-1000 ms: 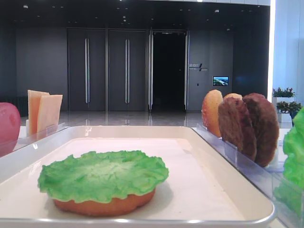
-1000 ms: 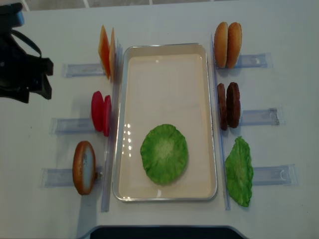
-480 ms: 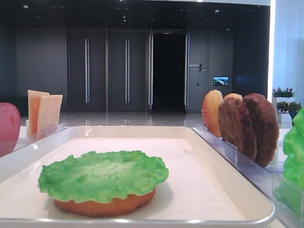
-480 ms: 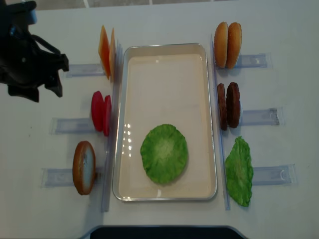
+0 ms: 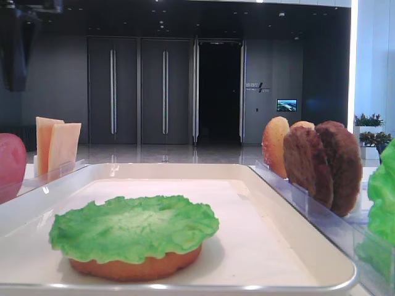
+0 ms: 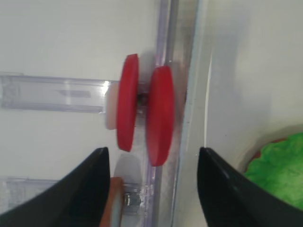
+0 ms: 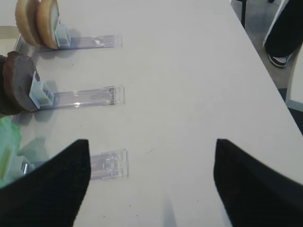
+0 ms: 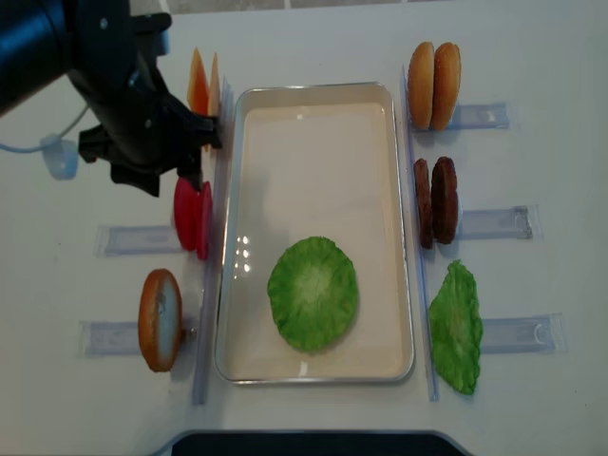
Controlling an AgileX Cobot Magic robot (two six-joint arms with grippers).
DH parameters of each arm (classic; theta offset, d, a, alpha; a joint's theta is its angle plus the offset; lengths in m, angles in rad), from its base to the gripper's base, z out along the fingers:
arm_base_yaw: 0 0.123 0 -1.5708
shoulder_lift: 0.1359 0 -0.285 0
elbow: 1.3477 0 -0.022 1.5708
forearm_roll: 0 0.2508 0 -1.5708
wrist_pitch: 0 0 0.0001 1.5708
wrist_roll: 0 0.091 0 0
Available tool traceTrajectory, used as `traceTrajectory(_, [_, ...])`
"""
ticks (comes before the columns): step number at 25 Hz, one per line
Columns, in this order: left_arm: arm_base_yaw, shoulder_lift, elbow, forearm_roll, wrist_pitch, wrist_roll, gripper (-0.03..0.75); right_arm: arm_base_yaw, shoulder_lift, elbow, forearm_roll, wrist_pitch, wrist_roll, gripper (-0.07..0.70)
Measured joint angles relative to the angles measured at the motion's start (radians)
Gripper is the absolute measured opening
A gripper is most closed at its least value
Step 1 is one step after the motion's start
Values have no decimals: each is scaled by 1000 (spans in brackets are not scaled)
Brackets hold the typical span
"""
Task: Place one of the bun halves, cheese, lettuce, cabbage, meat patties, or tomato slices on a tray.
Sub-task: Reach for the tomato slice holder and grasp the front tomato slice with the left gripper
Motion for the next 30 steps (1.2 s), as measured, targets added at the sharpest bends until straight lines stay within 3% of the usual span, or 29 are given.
traceTrajectory(6, [-62, 63, -38, 1, -1, -31, 453, 0, 0, 0, 0, 0, 0, 541])
traceTrajectory(30, [-63, 211, -40, 60, -13, -35, 453, 0, 0, 0, 0, -1, 0, 541])
